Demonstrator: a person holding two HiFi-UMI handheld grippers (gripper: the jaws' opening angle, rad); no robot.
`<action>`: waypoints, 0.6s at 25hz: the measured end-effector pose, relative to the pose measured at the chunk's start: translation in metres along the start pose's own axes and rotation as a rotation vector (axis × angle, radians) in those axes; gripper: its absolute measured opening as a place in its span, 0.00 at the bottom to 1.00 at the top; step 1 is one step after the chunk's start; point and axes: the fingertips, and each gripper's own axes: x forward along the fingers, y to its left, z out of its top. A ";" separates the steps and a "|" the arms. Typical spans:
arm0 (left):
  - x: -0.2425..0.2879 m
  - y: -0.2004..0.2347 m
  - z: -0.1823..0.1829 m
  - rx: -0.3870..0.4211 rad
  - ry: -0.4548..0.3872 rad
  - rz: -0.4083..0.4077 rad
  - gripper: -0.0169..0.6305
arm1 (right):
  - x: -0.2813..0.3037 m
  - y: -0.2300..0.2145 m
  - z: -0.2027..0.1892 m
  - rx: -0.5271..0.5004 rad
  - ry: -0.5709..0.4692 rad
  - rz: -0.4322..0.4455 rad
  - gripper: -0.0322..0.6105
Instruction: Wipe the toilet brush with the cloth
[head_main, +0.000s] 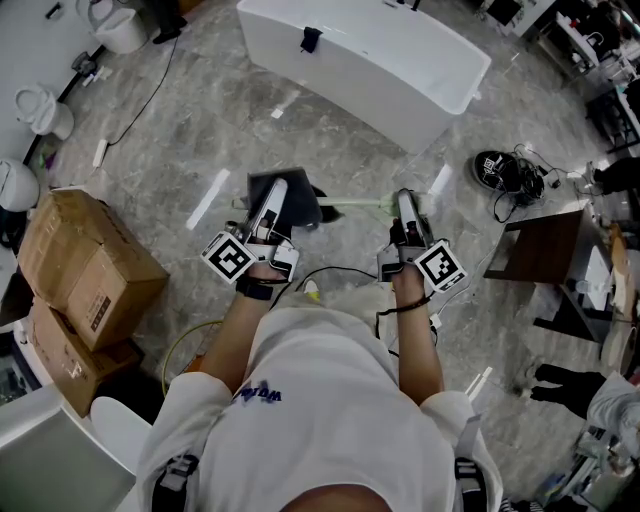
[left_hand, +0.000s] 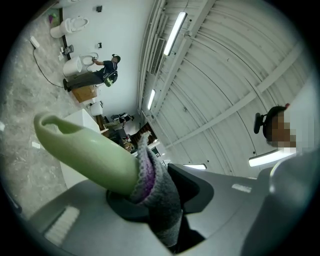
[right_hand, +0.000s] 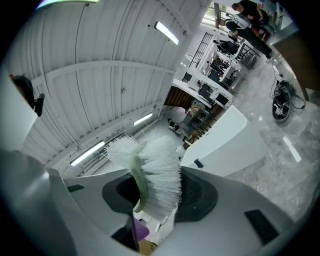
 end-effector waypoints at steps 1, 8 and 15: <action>-0.001 0.001 0.000 -0.003 -0.002 0.003 0.19 | -0.001 -0.002 -0.001 0.009 0.001 -0.005 0.32; -0.006 0.005 0.005 -0.001 -0.004 0.010 0.21 | -0.001 -0.007 -0.005 0.029 0.001 -0.019 0.32; -0.009 0.007 0.007 -0.043 -0.025 0.015 0.21 | -0.003 -0.013 -0.001 0.048 -0.002 -0.035 0.32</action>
